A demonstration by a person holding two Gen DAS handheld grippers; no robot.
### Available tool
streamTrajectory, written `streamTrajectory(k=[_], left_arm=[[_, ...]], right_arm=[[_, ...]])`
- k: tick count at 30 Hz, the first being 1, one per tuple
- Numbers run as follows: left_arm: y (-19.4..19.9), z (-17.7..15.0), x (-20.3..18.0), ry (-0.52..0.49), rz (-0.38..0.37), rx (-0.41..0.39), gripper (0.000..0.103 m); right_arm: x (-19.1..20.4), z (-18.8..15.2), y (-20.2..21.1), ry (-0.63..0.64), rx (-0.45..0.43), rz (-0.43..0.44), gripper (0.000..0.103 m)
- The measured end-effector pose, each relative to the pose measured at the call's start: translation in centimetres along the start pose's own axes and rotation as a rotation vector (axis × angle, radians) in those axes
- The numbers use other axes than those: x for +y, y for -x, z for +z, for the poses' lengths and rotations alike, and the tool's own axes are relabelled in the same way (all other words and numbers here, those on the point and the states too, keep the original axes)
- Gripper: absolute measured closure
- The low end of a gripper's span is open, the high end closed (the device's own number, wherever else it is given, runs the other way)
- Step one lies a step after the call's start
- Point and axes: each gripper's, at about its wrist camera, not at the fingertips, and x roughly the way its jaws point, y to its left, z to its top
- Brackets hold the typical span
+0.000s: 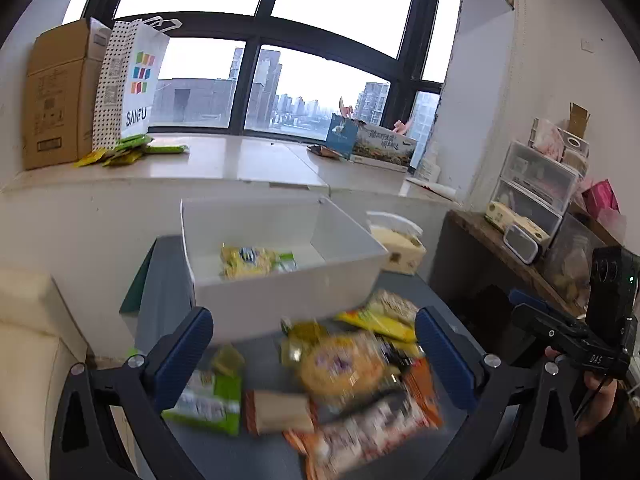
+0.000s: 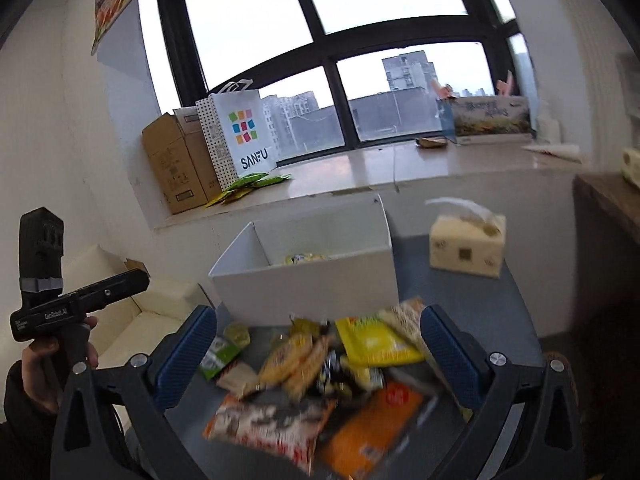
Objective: Organize snacks
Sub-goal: 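Drop the chip bag into the white box with the left tool while the right drops its pack, then grasp the illustrated biscuit bag with the right tool while the left grasps a green pack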
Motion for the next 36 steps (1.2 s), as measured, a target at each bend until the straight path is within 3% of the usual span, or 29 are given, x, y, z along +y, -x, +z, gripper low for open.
streamTrajectory(k=[7,14,17,25,32,34,36], left_arm=[[3.0,-4.5,-1.3,0.042,-0.039,0.034,0.0],[3.5,-4.7,-2.5,0.015,-0.06,0.023,0.0],[3.6,-4.7,-2.2,0.021,-0.062,0.018,0.0],[3.7,-6.1,-0.6,0.065,-0.04,0.047,0.0],[3.4,-6.5,0.1,0.083,-0.031,0.06,0.0],[3.2,-6.7,0.4,0.091,-0.03,0.067,0.0],[3.1,-6.9,0.7,0.102,-0.028,0.073,0.0]], right_arm=[[-0.8,-4.1,3.4,-0.019,0.032,-0.044,0.0],[-2.6,-5.3,1.8,-0.002,0.096,-0.082,0.0],[-4.5,-4.9,-0.5,-0.003,0.153,-0.111,0.0],[-11.7,-2.1,-9.4,-0.084,0.301,-0.065,0.0],[-13.8,-1.2,-16.4,-0.05,0.453,-0.072,0.001],[-14.1,-1.7,-17.9,-0.062,0.508,-0.05,0.01],[-14.2,-2.4,-18.8,-0.059,0.55,-0.063,0.053]])
